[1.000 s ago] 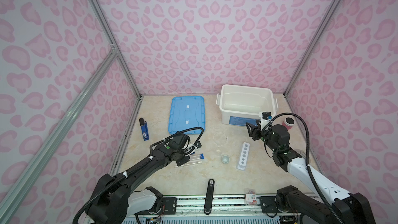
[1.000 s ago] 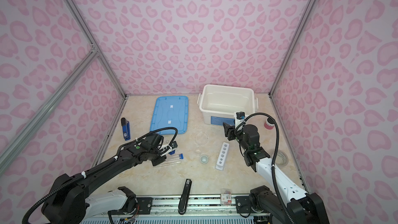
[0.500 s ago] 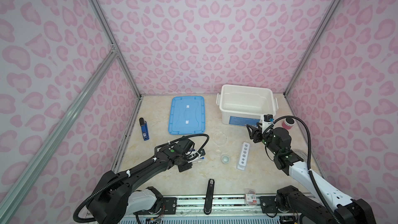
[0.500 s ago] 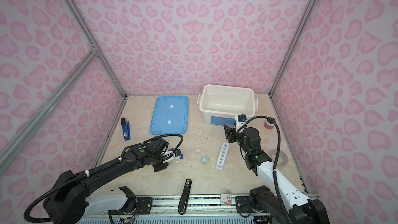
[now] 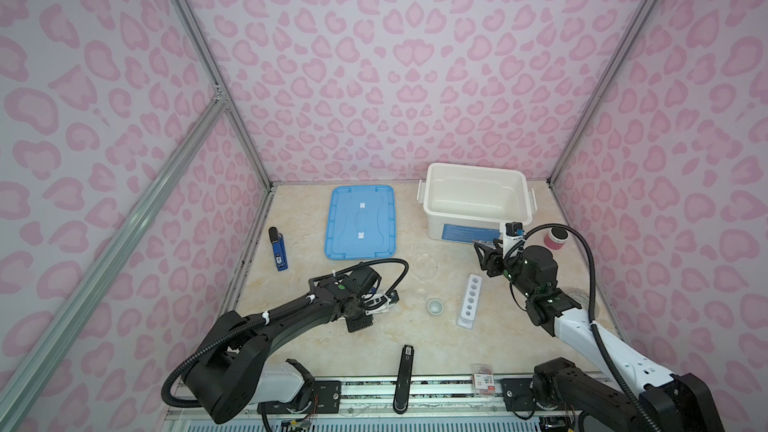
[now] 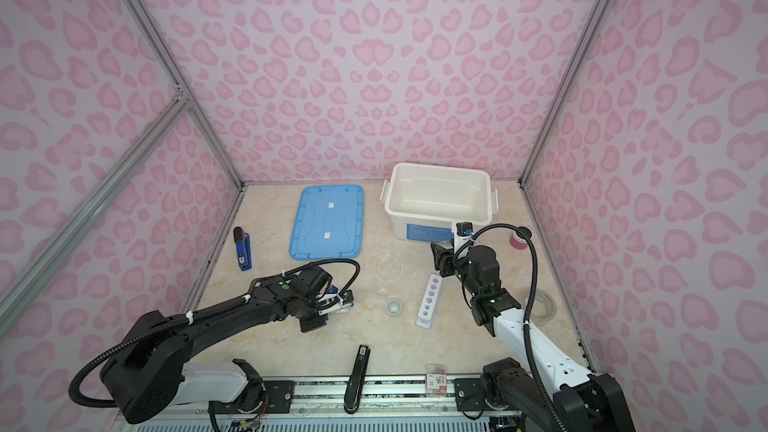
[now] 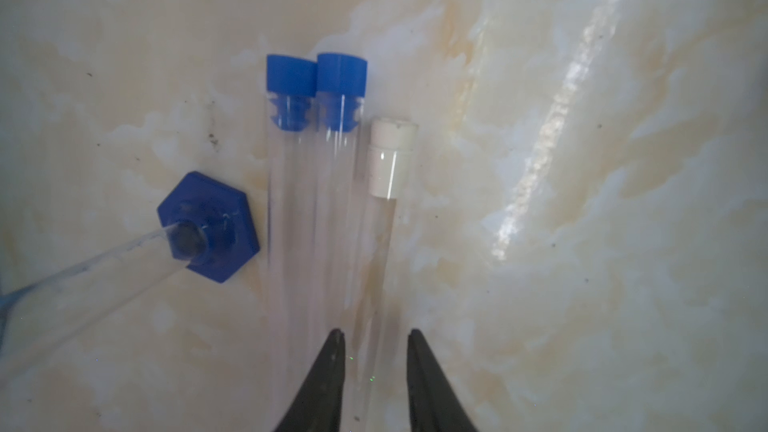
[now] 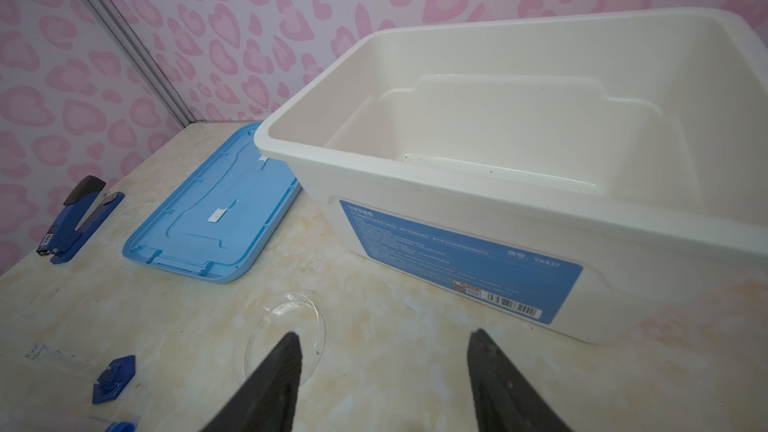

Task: Organize the chemistry lab equipment
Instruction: 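Lower the left gripper and close it on the white-capped test tube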

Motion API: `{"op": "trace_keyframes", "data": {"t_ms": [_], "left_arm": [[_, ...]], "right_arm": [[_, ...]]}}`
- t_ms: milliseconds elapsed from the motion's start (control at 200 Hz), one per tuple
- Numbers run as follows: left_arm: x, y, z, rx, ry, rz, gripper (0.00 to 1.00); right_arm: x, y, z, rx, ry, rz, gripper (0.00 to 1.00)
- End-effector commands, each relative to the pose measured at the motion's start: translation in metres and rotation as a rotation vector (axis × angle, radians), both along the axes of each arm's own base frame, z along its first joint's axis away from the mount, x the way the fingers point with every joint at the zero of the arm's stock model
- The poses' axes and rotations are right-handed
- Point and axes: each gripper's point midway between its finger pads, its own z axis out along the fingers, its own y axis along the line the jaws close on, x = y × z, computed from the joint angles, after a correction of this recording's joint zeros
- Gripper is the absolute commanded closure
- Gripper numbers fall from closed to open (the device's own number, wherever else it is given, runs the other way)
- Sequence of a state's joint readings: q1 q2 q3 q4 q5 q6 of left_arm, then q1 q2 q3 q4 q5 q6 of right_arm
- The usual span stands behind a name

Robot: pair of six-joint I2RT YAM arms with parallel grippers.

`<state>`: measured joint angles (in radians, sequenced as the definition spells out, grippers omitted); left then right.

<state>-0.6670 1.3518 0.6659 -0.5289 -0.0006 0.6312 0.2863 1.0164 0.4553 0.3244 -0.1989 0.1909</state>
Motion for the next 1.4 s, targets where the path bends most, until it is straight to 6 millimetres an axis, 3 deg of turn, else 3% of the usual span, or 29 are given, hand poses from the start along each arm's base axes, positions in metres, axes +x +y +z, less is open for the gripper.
{"op": "trace_keyframes", "data": {"t_ms": [0, 795, 1395], "left_arm": [[0.004, -0.003, -0.001, -0.004, -0.006, -0.005, 0.71], [-0.003, -0.005, -0.016, 0.013, 0.047, -0.004, 0.81], [0.006, -0.030, 0.020, -0.166, -0.012, 0.043, 0.85]], "right_arm": [[0.003, 0.000, 0.004, -0.006, -0.026, 0.002, 0.36], [0.009, 0.001, -0.008, -0.023, 0.003, 0.008, 0.36], [0.000, -0.002, -0.005, 0.004, 0.031, -0.008, 0.36]]}}
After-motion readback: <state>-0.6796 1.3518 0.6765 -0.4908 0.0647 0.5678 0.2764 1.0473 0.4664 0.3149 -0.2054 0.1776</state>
